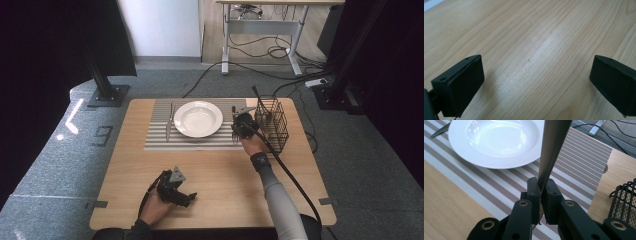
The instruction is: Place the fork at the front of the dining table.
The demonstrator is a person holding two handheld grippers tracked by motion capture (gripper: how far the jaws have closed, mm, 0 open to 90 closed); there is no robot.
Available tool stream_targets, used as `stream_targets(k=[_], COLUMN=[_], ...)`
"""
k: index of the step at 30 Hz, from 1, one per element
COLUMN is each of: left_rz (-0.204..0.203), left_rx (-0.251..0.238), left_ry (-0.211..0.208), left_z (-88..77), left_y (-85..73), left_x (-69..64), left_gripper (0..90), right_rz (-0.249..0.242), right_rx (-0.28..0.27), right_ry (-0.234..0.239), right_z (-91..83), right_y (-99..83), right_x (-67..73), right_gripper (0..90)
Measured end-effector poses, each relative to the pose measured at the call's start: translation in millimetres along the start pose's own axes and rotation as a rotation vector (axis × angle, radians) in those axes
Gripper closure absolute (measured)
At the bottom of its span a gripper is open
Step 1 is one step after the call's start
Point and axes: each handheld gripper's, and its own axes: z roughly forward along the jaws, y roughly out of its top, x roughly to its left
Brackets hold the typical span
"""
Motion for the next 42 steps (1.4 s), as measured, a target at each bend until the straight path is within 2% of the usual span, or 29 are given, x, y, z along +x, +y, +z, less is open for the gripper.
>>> stream_targets(k=[3, 9, 26, 32, 42], left_rz=[0.016, 0.007, 0.013, 0.019, 0.021], left_rx=[0.000, 0.005, 0.004, 0.003, 0.002], left_ry=[0.001, -0.011, -0.020, -0.025, -0.028], left_z=[0.9, 1.7, 1.5, 1.5, 1.2], left_y=[0.9, 1.4, 1.2, 1.2, 1.1], left_x=[-2.0, -0.9, -1.0, -1.1, -1.1], left_gripper=[0.0, 0.0, 0.6, 1.0, 1.6], right_rz=[0.006, -0.006, 0.050, 0.107, 0.114], right_rx=[0.009, 0.048, 0.080, 0.089, 0.136], right_ry=[-0.011, -0.053, -0.131, -0.129, -0.143], right_z=[7.5, 25.0, 62.3, 76.2, 99.4], right_y=[2.0, 4.8, 12.0, 8.7, 3.9], right_x=[-2.0, -6.4, -18.1, -25.5, -27.5], right_gripper=[83.9, 84.0, 85.6, 85.5, 85.2])
